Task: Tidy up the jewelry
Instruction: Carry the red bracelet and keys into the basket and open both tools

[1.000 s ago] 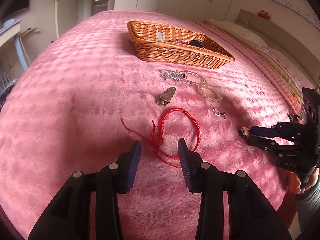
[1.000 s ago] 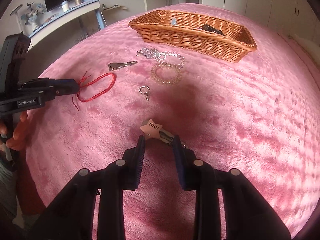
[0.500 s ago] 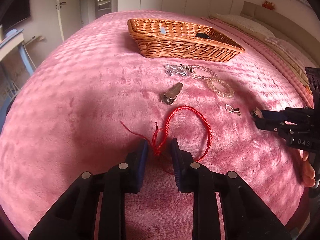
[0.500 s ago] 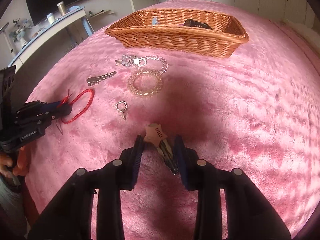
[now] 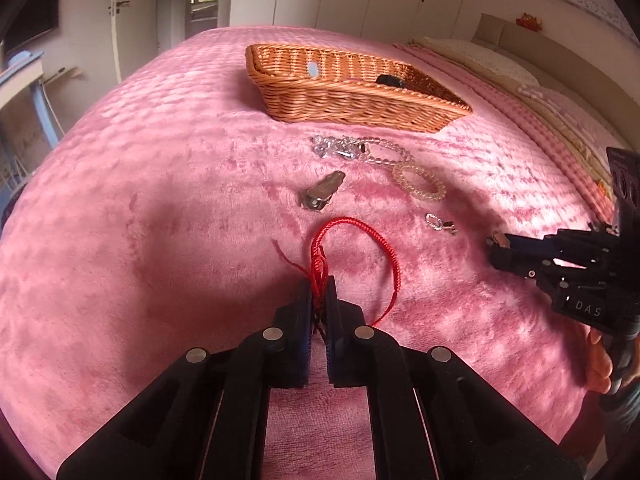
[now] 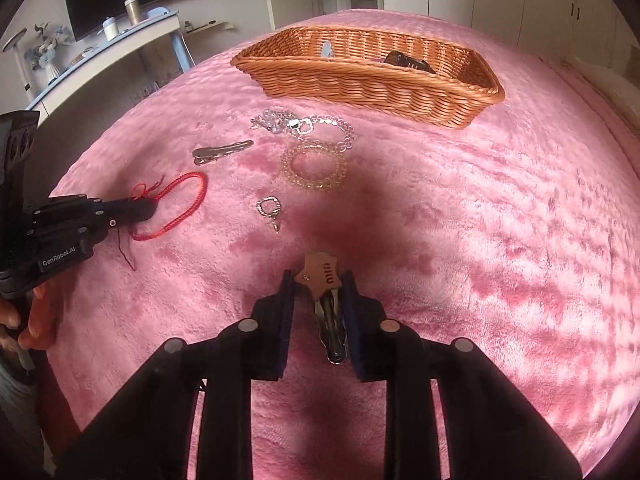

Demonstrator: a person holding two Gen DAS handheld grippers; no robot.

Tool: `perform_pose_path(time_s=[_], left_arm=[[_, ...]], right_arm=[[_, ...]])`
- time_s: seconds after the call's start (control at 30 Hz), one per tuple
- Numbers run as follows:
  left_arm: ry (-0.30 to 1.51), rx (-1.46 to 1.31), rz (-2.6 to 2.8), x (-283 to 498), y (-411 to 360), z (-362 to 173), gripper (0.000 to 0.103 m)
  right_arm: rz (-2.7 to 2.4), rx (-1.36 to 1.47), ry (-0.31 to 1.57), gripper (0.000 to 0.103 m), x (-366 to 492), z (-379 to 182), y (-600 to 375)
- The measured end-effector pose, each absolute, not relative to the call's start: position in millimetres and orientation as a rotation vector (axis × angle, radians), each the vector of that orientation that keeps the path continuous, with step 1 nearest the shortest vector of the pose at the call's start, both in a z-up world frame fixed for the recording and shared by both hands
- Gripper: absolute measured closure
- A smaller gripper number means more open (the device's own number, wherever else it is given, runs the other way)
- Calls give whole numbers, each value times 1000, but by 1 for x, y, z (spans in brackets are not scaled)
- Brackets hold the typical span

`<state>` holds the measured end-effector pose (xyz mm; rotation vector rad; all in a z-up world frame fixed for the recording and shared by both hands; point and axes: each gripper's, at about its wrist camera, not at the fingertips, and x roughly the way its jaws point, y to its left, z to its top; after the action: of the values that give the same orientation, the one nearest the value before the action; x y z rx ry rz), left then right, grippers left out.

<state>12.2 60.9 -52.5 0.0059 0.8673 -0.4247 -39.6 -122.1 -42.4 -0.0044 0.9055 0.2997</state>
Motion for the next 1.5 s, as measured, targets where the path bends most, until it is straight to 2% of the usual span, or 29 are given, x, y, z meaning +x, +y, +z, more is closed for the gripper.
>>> perform_pose_path(time_s=[0.4, 0.73, 0.9, 1.1, 1.27, 1.5], left_arm=[[658, -83, -565, 1, 60, 38, 100], [566, -71, -567, 90, 20, 90, 100], [594, -68, -557, 156, -6, 79, 100], [674, -95, -517, 222, -23, 34, 100], [729, -108, -487, 244, -21, 3, 100], [757, -105, -470, 250, -20, -11, 99]], right_arm=[[321, 76, 721, 82, -41, 37, -137], [247, 120, 658, 82, 70, 76, -158], [195, 152, 700, 82, 144, 64, -175], [145, 181, 790, 82, 214, 33, -188], [102, 139, 858, 82, 248, 9, -188], [38, 66, 899, 82, 262, -10, -181]])
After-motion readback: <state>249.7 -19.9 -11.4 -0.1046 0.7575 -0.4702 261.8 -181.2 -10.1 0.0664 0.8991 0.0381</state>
